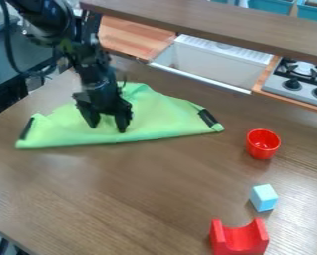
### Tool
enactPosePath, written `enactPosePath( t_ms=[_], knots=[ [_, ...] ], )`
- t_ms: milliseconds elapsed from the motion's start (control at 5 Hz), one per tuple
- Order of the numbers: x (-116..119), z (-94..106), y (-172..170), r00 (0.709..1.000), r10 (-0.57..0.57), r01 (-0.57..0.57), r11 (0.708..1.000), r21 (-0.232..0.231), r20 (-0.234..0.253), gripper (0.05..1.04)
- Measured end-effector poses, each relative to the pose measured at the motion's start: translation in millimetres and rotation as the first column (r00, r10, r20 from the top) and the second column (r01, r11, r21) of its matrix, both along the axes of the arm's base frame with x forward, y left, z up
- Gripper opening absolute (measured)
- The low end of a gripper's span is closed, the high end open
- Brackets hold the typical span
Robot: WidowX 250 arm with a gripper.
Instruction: Move the cloth from the top to the bottom
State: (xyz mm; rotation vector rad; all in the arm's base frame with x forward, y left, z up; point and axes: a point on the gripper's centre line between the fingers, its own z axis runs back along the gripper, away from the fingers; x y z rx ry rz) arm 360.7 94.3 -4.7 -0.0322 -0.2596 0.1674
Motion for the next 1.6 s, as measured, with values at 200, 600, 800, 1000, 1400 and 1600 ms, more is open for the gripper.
enactPosePath(
  t_ms=[200, 600, 800, 1000, 1400, 1600],
  knots=[
    [-27.8, -1.9, -23.8, 0.998, -0.055, 0.055, 0.998, -0.012, -0.013, 1.001],
    [-78.1, -1.3, -54.1, 0.993, -0.113, 0.111, 0.992, -0.063, -0.034, 1.001],
    [-93.7, -1.5, -60.0, 0.989, -0.142, 0.139, 0.988, -0.071, -0.036, 1.001],
    [-91.2, -1.5, -58.3, 0.989, -0.145, 0.143, 0.988, -0.061, -0.024, 1.003],
    [-44.3, 0.2, -21.5, 0.999, -0.035, 0.035, 0.998, -0.045, 0.001, 0.999],
    [-17.0, 1.1, 5.7, 1.0, 0.027, -0.026, 0.999, -0.043, 0.012, 0.999]
  ],
)
